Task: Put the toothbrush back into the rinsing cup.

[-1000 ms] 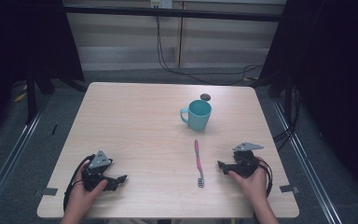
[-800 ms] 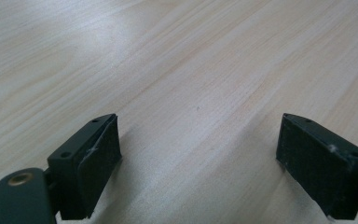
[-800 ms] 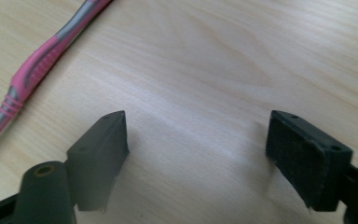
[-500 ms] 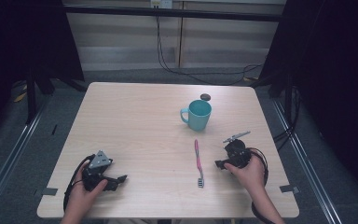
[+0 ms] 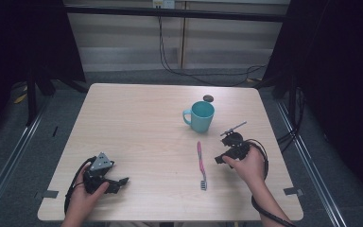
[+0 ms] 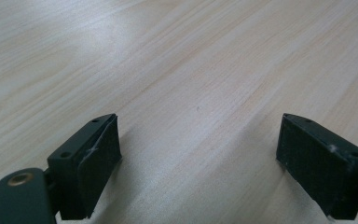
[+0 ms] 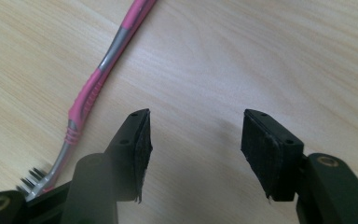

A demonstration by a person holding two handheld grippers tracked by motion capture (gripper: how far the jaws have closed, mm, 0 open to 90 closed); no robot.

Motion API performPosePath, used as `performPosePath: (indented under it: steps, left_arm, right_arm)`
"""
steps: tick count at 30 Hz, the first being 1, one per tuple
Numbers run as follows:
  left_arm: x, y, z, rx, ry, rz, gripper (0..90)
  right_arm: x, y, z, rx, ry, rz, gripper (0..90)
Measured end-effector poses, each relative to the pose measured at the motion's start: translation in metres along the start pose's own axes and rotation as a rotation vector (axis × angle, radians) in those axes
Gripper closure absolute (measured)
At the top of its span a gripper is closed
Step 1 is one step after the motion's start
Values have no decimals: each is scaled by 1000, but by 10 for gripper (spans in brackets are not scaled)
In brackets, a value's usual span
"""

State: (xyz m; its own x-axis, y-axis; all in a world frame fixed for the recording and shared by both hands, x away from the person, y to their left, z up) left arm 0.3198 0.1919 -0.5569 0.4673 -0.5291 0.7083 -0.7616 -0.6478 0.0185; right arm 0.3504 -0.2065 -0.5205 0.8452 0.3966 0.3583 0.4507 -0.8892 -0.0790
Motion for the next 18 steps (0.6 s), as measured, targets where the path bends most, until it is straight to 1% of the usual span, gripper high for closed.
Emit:
performPosePath:
  steps: [5,8,9,10,12,13,14,16,18]
  left_arm:
    - [0,0,0,0,0,1,132]
    - [0,0,0,0,0,1,132]
    - [0,0,0,1,0,0,132]
    - [0,0,0,0,1,1,132]
    - [0,0,0,0,0,0,132]
    - [0,0,0,0,0,1,132]
    - [0,0,0,0,0,0,132]
    - [0,0,0,0,0,0,132]
    - [0,0,0,0,0,1,132]
  right_arm:
    - [9,-4,-5,5,3,10,443]
    - [14,-8,-8,9,4,18,469]
    - [16,-9,-8,14,4,29,478]
    - [18,-12,-9,21,1,49,491]
    - [21,-15,-9,36,1,67,505]
    - [23,-17,-10,45,-2,84,516]
    - [25,-18,-10,45,-2,89,526]
    - [28,-21,-9,61,-6,118,537]
    - [31,-24,-8,67,-10,126,547]
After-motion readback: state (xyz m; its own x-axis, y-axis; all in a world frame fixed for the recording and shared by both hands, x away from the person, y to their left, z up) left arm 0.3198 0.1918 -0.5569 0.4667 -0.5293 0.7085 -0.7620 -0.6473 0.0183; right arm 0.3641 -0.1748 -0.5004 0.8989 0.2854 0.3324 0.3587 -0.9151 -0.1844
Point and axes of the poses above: each handheld gripper's, and its own axes: z roughly forward along the jaws, x roughly out of its top, y roughly to its right, the point moved 7 cm from there along z, roughly forward along the jaws, and after that the axes turned 1 degree about -y, right-handed, at the moved point
